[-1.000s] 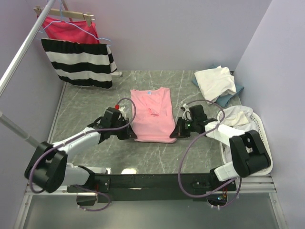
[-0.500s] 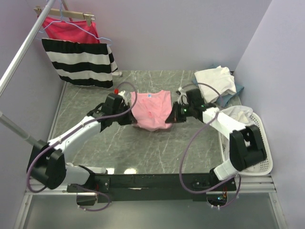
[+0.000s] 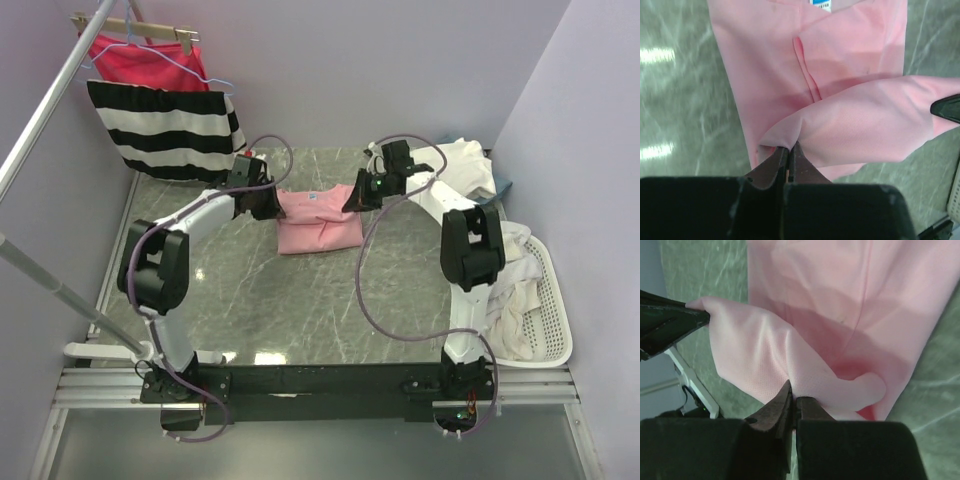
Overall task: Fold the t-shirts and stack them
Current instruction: Fold the long partially folded tshirt into a neat square
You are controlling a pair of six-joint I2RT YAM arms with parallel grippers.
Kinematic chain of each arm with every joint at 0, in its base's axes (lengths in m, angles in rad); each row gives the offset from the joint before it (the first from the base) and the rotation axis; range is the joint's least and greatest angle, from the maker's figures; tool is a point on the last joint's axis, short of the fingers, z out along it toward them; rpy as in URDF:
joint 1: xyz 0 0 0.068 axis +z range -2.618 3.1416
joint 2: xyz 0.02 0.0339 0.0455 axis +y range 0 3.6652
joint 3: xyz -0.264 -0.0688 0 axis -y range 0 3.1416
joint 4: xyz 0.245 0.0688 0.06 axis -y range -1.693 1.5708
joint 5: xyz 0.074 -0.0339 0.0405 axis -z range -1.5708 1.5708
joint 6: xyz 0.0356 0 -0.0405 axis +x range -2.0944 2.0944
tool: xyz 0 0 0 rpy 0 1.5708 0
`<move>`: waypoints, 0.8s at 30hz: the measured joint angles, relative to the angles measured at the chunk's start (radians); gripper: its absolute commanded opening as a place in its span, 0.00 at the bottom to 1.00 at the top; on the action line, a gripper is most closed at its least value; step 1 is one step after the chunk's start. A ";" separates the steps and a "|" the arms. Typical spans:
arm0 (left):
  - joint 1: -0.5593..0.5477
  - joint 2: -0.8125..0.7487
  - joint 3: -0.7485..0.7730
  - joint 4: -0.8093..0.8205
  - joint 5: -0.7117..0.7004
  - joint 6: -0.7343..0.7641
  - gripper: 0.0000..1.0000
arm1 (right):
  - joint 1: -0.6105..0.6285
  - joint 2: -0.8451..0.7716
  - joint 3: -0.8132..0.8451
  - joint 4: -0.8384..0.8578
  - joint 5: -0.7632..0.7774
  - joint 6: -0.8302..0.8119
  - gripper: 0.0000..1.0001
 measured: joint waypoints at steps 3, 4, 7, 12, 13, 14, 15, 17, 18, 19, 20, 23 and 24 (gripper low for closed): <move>0.024 0.084 0.083 0.005 0.014 0.014 0.01 | -0.026 0.107 0.130 -0.025 -0.027 -0.001 0.09; 0.034 0.114 0.114 0.013 0.027 0.023 0.01 | -0.035 0.150 0.187 -0.043 -0.037 0.000 0.12; 0.064 0.183 0.181 0.037 0.065 0.030 0.01 | -0.053 0.252 0.310 -0.051 -0.061 0.005 0.13; 0.114 0.283 0.253 0.116 0.109 0.031 0.01 | -0.079 0.374 0.427 0.067 -0.130 0.086 0.73; 0.121 0.302 0.271 0.130 0.108 0.032 0.08 | -0.085 0.392 0.441 0.114 -0.132 0.108 0.77; 0.128 0.318 0.286 0.146 0.104 0.033 0.28 | -0.092 0.409 0.458 0.159 -0.137 0.126 0.97; 0.134 0.329 0.298 0.166 0.095 0.034 0.51 | -0.099 0.424 0.475 0.205 -0.146 0.142 1.00; 0.141 0.336 0.310 0.198 0.081 0.044 0.75 | -0.121 0.446 0.509 0.310 -0.161 0.201 1.00; 0.145 0.336 0.320 0.206 0.075 0.041 0.79 | -0.132 0.447 0.515 0.354 -0.166 0.218 1.00; 0.149 0.336 0.331 0.214 0.068 0.034 0.92 | -0.144 0.443 0.515 0.396 -0.169 0.231 1.00; 0.151 0.336 0.343 0.224 0.060 0.031 0.96 | -0.153 0.435 0.513 0.431 -0.169 0.240 1.00; 0.156 0.330 0.354 0.251 0.049 0.031 0.99 | -0.176 0.391 0.471 0.492 -0.177 0.245 1.00; 0.156 0.327 0.354 0.251 0.048 0.031 0.99 | -0.179 0.371 0.451 0.499 -0.182 0.243 1.00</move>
